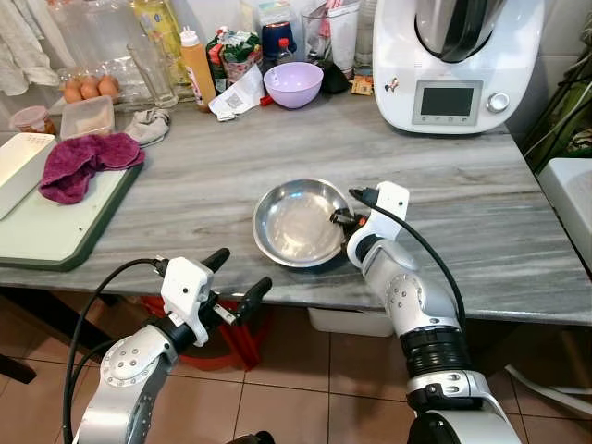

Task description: Setting the table

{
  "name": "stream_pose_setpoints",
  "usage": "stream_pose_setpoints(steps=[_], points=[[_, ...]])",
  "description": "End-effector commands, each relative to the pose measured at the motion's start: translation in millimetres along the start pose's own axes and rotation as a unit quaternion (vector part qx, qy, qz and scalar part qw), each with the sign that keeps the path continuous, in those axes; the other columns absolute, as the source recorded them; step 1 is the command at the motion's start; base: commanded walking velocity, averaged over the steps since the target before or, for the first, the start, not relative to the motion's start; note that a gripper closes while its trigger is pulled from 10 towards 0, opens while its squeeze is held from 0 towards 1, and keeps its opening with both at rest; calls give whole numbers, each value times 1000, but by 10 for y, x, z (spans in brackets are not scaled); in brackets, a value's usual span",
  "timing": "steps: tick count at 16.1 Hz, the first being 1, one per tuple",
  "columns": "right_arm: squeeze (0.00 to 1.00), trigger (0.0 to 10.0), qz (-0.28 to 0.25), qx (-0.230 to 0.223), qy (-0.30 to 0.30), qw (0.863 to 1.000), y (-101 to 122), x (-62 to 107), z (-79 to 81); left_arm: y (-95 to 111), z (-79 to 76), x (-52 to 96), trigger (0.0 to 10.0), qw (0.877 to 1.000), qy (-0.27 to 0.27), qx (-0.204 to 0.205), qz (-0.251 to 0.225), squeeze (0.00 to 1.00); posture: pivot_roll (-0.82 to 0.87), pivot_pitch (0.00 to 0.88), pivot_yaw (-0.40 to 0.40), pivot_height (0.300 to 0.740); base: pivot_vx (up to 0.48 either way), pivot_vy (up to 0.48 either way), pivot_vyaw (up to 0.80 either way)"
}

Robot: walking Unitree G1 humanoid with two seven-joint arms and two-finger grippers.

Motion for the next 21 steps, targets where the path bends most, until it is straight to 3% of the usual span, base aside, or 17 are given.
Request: stream_pose_setpoints(steps=[1, 3, 4, 5, 6, 12, 13, 15, 16, 17, 21], points=[[729, 10000, 3, -7, 12, 1000, 44, -36, 89, 0, 0, -7, 10000, 1000, -8, -6, 4, 0, -127, 102, 86, 740, 0, 0, 0], [729, 10000, 6, -5, 13, 1000, 32, -51, 105, -4, -2, -12, 10000, 1000, -9, -6, 3, 0, -127, 102, 86, 740, 0, 0, 0], [875, 10000, 9, -4, 14, 1000, 22, -68, 119, -14, -11, -20, 10000, 1000, -11, -5, 4, 0, -127, 101, 85, 740, 0, 0, 0], [886, 10000, 9, -4, 15, 1000, 23, -71, 120, -19, -16, -23, 10000, 1000, -12, -5, 4, 0, -126, 99, 84, 740, 0, 0, 0], [1000, 10000, 7, -5, 14, 1000, 29, -75, 120, -26, -22, -26, 10000, 1000, -13, -5, 5, 0, -126, 99, 84, 740, 0, 0, 0], [1000, 10000, -34, -18, 18, 999, 162, -62, 98, -49, -30, -33, 10000, 1000, -12, -6, 4, 0, -124, 99, 84, 740, 0, 0, 0], [1000, 10000, -52, -9, 17, 998, 206, -36, 89, -48, -30, -33, 10000, 1000, -11, -6, 3, 0, -122, 98, 85, 740, 0, 0, 0], [1000, 10000, -138, 28, 3, 990, 425, 97, 40, -41, -28, -33, 10000, 1000, -5, -5, -2, 0, -122, 100, 86, 740, 0, 0, 0], [1000, 10000, -147, 40, 2, 988, 449, 118, 31, -37, -28, -34, 10000, 1000, -3, -4, -4, 0, -122, 100, 86, 740, 0, 0, 0], [1000, 10000, -177, 78, -8, 981, 501, 216, -8, -15, -29, -49, 10000, 1000, 3, 0, -12, 0, -125, 101, 84, 740, 0, 0, 0], [1000, 10000, -200, 120, -45, 971, 419, 446, -183, 99, -44, -152, 10000, 998, 33, 13, -48, 0, -132, 99, 84, 740, 0, 0, 0]])
Point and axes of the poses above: a point about 5 cm out from each wrist's last joint towards the gripper, its own x axis pointing back from the gripper into the wrist, its own y axis along the axis of the wrist's last joint, z = x × y, the point moved 1 cm from there along -x, pointing out of the wrist towards the gripper, and after that the axes turned 12 degrees about x, right-handed, at the moved point
